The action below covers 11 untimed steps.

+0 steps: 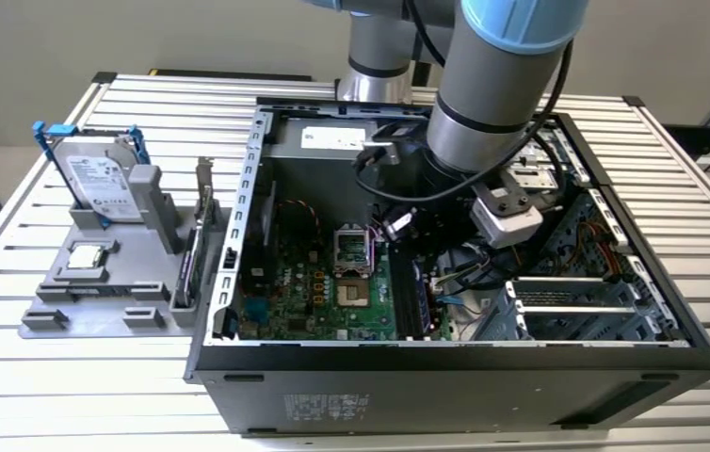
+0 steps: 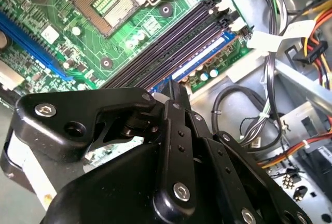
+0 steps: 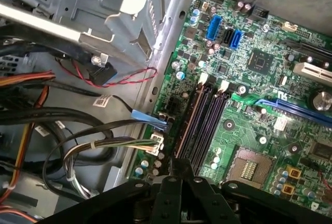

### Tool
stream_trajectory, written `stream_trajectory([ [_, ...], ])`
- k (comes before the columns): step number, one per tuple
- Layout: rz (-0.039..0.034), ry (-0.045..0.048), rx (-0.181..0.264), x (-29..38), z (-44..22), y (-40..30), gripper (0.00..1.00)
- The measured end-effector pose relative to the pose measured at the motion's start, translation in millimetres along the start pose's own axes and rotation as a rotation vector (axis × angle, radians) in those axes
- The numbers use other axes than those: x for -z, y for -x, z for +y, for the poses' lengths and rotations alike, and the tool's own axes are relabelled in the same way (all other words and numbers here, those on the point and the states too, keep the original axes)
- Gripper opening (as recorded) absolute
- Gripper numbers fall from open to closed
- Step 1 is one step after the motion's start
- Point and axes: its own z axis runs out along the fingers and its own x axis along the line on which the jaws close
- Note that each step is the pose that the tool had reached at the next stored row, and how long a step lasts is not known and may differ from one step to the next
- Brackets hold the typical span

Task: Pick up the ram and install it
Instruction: 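Press down the ram until it locks into place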

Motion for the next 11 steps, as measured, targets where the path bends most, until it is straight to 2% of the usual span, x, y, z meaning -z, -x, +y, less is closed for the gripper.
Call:
stream_trajectory([
  [11,-0.0004,0.0012,0.104,0.0,0.0,0.0,0.00],
])
